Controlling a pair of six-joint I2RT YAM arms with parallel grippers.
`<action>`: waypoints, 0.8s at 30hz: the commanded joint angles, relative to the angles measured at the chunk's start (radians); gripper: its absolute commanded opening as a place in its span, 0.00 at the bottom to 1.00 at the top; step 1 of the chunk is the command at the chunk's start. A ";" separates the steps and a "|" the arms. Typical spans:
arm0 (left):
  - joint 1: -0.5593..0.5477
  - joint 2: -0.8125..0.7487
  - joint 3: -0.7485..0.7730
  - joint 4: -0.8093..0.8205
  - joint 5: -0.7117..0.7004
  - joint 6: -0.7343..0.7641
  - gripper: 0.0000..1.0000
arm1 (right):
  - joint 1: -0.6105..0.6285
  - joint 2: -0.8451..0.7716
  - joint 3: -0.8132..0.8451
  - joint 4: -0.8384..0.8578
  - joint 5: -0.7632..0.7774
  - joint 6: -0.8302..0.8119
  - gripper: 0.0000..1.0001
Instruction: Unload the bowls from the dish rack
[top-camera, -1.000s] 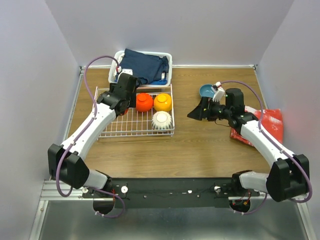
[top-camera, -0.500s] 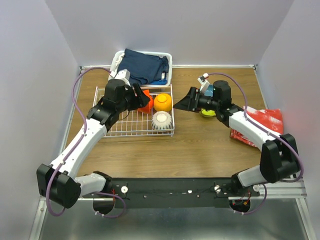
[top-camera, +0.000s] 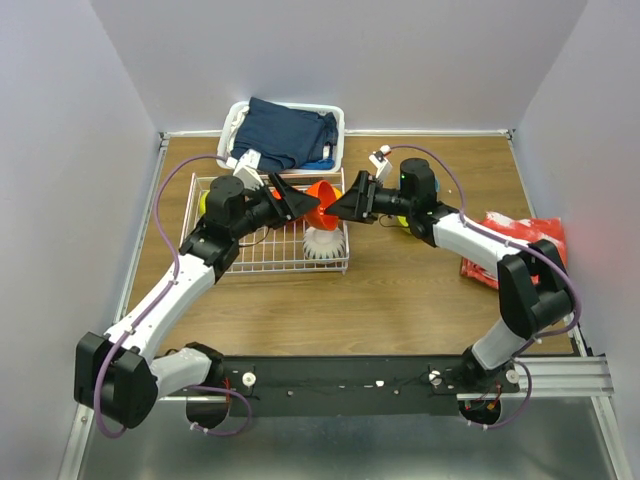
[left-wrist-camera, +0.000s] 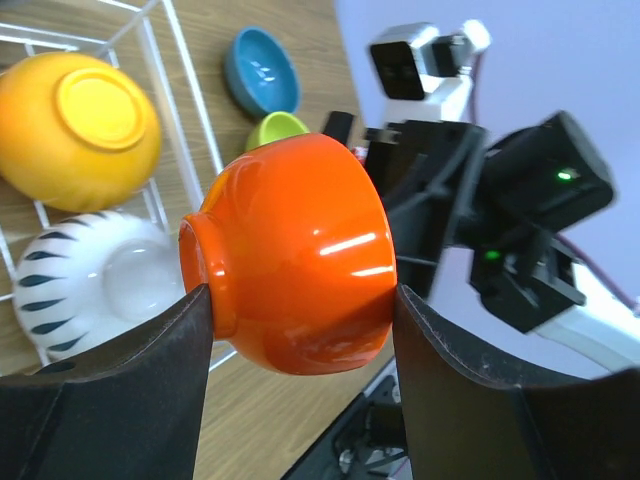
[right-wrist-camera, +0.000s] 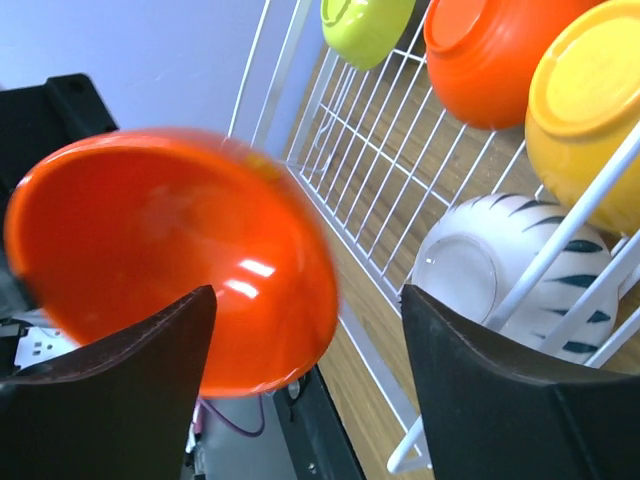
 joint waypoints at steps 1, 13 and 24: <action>0.003 -0.041 -0.014 0.158 0.078 -0.079 0.12 | 0.014 0.040 0.050 0.044 -0.021 0.019 0.76; 0.003 -0.032 -0.006 0.066 0.077 0.053 0.37 | 0.014 -0.018 0.104 -0.167 0.040 -0.141 0.01; 0.003 -0.124 0.083 -0.329 -0.358 0.496 0.98 | 0.012 -0.070 0.315 -0.770 0.475 -0.419 0.01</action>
